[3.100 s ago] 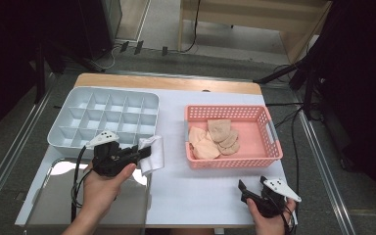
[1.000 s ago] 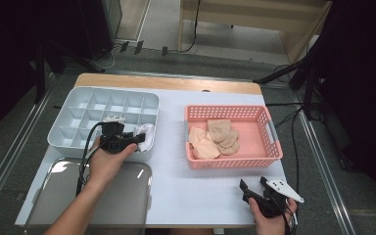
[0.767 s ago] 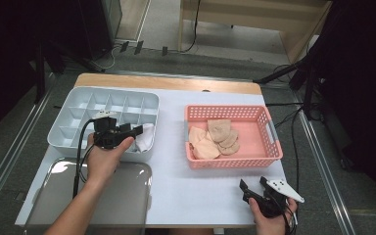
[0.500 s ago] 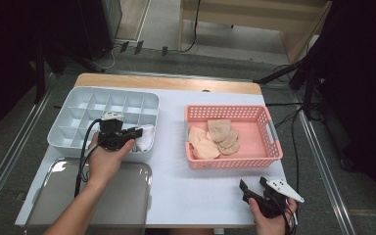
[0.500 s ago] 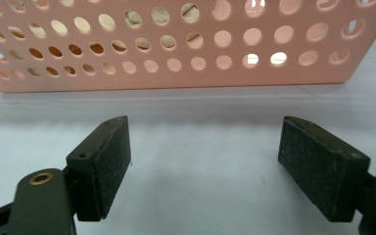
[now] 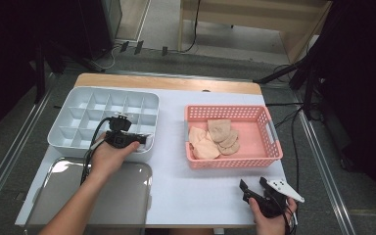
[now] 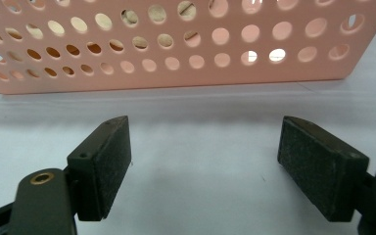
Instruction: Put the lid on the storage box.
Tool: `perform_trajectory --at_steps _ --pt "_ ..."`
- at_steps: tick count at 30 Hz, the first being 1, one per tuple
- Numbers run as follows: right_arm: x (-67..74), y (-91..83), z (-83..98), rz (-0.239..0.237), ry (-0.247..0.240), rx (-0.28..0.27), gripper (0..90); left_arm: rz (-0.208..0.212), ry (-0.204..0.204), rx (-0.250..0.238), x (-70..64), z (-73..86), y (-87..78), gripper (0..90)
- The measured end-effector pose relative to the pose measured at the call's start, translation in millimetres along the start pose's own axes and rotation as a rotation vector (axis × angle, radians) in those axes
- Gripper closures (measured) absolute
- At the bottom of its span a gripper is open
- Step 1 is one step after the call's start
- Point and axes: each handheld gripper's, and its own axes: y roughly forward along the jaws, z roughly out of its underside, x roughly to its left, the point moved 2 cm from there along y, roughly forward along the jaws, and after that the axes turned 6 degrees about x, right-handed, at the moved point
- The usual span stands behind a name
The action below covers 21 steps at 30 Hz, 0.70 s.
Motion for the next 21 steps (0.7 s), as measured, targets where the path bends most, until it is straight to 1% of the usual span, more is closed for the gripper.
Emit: perform_trajectory --at_steps 2,3,5,6,7,8,9,10,11,12,13,14,15,17,19,21 --pt "-0.5 0.2 -0.1 -0.002 -0.002 0.000 20.5 0.009 -0.006 -0.004 1.1 0.6 -3.1 75.0" --pt "-0.4 0.0 -0.2 -0.003 0.003 -0.002 20.5 0.013 -0.011 -0.013 0.9 1.1 -6.4 73.9" --pt "-1.6 -0.4 0.1 -0.013 0.002 -0.005 20.5 0.004 -0.015 -0.064 -0.4 2.0 -14.0 71.2" --pt "-1.9 -0.4 0.1 -0.015 0.006 -0.006 20.4 0.013 -0.023 -0.102 -0.5 1.9 -18.0 69.7" --pt "-2.1 -0.4 0.0 -0.017 0.011 -0.006 20.4 0.037 -0.040 -0.145 -1.0 1.4 -22.0 67.3" --pt "-2.1 -0.4 -0.1 -0.016 0.013 -0.005 20.4 0.052 -0.058 -0.183 -2.1 0.4 -25.0 64.5" --pt "-2.0 -0.2 0.0 -0.017 0.010 -0.005 20.4 0.053 -0.069 -0.210 -3.3 -0.5 -27.0 61.2" --pt "-1.7 -0.1 0.0 -0.014 0.006 -0.003 20.4 0.060 -0.069 -0.224 -5.8 -1.4 -26.8 59.6" --pt "-1.5 -0.1 0.1 -0.013 0.002 -0.002 20.4 0.059 -0.061 -0.221 -8.1 -2.1 -25.1 58.7" --pt "-1.3 -0.1 0.2 -0.011 0.000 -0.003 20.4 0.048 -0.055 -0.208 -10.8 -2.3 -21.6 59.0" --pt "-1.2 -0.1 0.3 -0.010 0.000 -0.004 20.4 0.037 -0.042 -0.186 -13.2 -2.4 -16.7 61.4" --pt "-1.2 -0.2 0.3 -0.011 0.000 -0.005 20.4 0.022 -0.019 -0.160 -14.6 -1.7 -11.9 66.1" --pt "-1.3 -0.3 0.4 -0.013 0.001 -0.005 20.5 0.009 -0.008 -0.149 -15.9 -1.1 -7.8 71.0" --pt "-1.5 -0.4 0.6 -0.014 0.003 -0.005 20.4 0.013 -0.013 -0.134 -16.9 -0.9 -3.4 80.1" --pt "-1.4 -0.3 0.6 -0.013 0.002 -0.006 20.4 0.020 -0.033 -0.122 -16.1 -1.5 -0.6 83.3" --pt "-1.3 -0.1 0.6 -0.011 0.002 -0.004 20.5 0.028 -0.038 -0.099 -14.9 -1.3 3.6 85.1"
